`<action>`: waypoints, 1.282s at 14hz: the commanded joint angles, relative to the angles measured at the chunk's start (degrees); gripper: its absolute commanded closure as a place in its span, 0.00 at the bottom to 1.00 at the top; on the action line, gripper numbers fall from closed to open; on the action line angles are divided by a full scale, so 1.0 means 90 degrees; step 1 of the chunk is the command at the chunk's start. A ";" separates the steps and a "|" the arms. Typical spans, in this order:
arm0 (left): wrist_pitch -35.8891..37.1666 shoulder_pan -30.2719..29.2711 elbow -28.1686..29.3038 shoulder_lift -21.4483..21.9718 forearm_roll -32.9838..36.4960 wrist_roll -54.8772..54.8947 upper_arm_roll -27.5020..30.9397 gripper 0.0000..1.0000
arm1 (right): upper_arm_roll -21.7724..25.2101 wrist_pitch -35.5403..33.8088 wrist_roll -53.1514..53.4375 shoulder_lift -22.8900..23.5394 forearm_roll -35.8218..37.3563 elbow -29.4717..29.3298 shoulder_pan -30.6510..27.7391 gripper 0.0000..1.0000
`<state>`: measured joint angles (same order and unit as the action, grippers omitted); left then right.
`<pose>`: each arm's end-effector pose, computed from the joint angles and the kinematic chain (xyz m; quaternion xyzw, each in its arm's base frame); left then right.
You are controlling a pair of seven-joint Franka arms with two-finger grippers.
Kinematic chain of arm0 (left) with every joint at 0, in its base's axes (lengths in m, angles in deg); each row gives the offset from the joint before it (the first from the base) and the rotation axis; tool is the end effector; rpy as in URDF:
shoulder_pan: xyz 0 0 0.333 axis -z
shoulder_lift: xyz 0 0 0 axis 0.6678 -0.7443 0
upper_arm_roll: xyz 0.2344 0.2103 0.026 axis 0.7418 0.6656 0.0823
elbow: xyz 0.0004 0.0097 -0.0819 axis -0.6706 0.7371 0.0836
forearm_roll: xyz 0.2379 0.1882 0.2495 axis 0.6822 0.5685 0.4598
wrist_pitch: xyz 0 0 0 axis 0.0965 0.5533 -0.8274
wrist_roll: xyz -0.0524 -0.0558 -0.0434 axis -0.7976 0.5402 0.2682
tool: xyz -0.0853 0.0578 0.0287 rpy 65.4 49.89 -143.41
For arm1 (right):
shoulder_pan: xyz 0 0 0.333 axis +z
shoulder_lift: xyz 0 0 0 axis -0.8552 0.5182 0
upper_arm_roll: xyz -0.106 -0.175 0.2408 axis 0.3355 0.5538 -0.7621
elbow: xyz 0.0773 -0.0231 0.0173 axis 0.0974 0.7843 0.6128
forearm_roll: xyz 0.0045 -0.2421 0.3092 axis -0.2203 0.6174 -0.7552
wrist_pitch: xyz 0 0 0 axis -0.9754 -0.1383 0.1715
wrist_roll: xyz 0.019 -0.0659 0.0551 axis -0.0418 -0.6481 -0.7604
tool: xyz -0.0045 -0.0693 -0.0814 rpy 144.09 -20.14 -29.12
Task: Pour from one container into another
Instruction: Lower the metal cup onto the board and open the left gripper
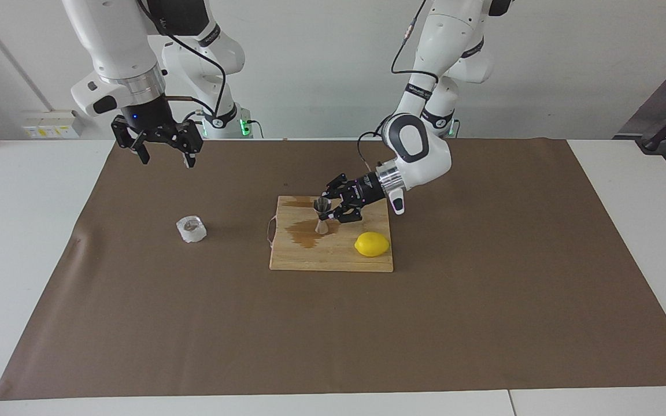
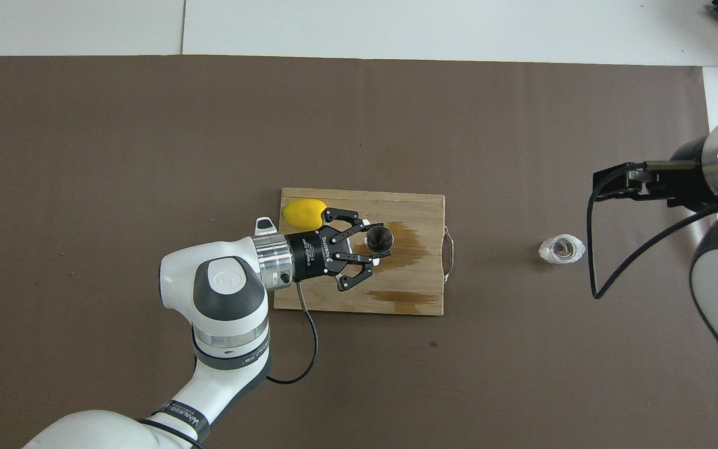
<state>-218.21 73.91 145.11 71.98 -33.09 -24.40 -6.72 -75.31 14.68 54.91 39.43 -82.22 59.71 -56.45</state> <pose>0.4737 -0.3342 0.3091 0.5269 0.6310 -0.3714 0.4316 0.5531 0.0596 0.6218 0.9983 -0.0491 0.0275 0.0149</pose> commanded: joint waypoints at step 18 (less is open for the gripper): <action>0.0165 0.0144 0.0123 0.0598 -0.0101 0.0108 0.0095 0.00 | -0.0045 -0.0125 -0.0159 -0.0015 -0.0179 -0.0040 -0.0093 0.00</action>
<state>-217.54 74.02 144.44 74.08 -33.10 -22.28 -6.75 -75.31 14.68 54.91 39.43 -82.22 59.71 -56.45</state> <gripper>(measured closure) 0.000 0.000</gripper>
